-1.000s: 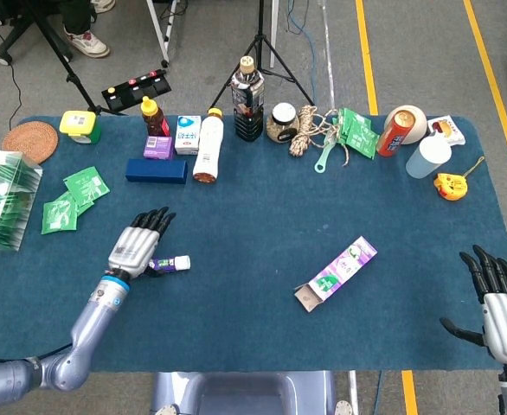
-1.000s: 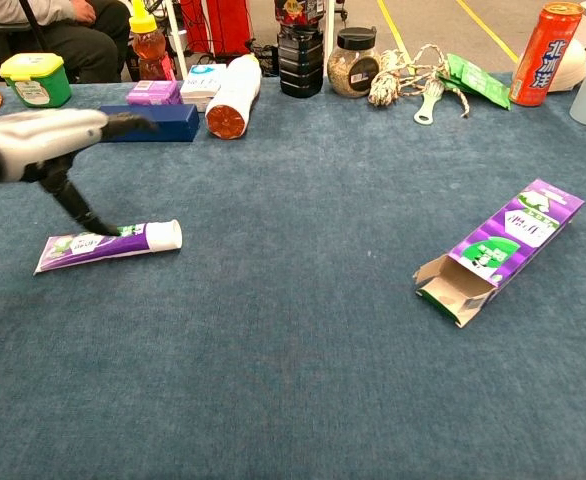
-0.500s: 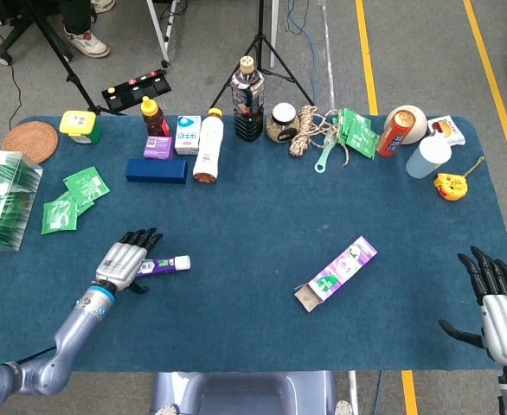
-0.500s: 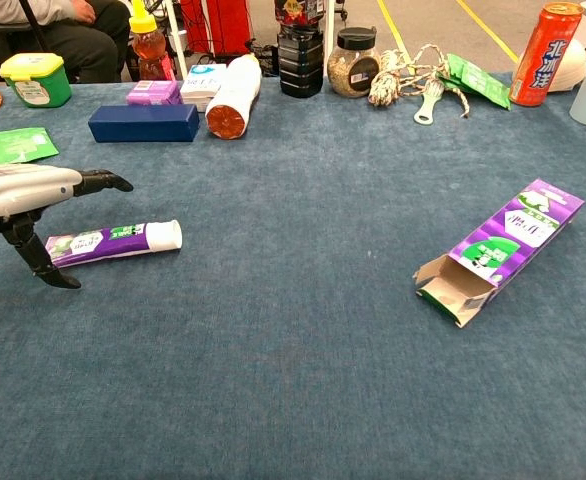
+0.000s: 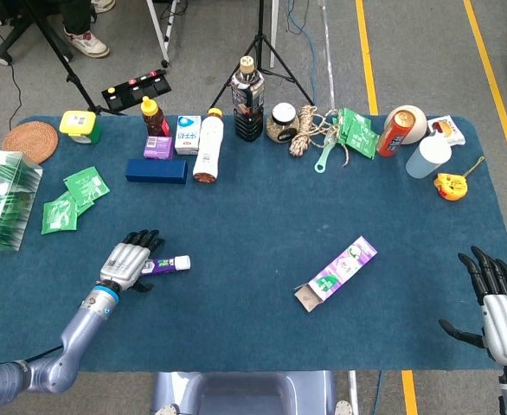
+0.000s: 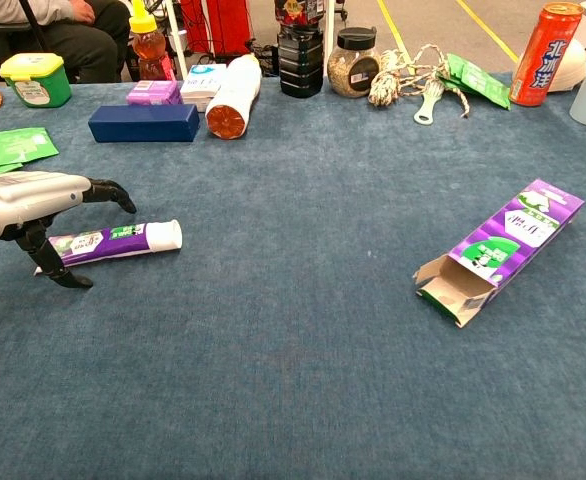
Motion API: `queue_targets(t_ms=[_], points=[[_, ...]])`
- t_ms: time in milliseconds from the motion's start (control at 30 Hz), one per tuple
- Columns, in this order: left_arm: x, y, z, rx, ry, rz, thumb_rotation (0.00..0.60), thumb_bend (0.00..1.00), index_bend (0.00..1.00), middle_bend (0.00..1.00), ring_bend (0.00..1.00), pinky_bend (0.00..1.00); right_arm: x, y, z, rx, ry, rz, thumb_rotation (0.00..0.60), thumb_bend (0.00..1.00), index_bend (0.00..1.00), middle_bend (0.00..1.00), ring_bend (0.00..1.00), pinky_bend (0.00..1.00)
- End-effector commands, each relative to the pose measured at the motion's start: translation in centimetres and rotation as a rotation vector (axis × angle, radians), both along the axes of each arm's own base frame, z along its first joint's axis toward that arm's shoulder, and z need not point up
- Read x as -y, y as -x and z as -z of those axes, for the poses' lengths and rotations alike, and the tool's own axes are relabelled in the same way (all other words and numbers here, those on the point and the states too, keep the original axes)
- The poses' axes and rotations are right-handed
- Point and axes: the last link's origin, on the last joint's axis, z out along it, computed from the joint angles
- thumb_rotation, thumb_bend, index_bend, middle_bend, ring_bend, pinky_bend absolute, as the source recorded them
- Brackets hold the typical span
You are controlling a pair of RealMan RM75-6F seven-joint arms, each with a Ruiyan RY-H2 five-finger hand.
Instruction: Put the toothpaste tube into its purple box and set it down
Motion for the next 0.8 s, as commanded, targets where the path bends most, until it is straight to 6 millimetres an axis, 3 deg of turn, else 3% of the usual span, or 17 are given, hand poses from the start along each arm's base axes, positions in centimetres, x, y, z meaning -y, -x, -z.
queue_targets(t_ms=[33, 233, 500, 800], points=[[-0.05, 0.08, -0.01, 0.001, -0.004, 0.005, 0.6, 0.32, 0.23, 0.16, 0.11, 0.29, 0.0, 0.0, 0.01, 0.0, 0.0, 0.0, 0.6, 0.0, 0.07, 0.0, 0.0, 0.0], [-0.1, -0.01, 0.0, -0.002, -0.013, 0.008, 0.6, 0.33, 0.26, 0.18, 0.13, 0.32, -0.05, -0.07, 0.14, 0.0, -0.008, -0.003, 0.6, 0.0, 0.07, 0.0, 0.0, 0.0], [-0.07, 0.29, -0.08, -0.006, -0.058, 0.006, 0.6, 0.38, 0.33, 0.25, 0.2, 0.45, 0.0, -0.05, 0.19, -0.001, -0.01, -0.002, 0.6, 0.0, 0.08, 0.0, 0.0, 0.0], [-0.06, 0.31, -0.24, -0.007, -0.09, 0.016, 0.6, 0.38, 0.36, 0.29, 0.23, 0.47, 0.0, -0.09, 0.28, 0.0, -0.014, -0.003, 0.6, 0.0, 0.08, 0.0, 0.0, 0.0]])
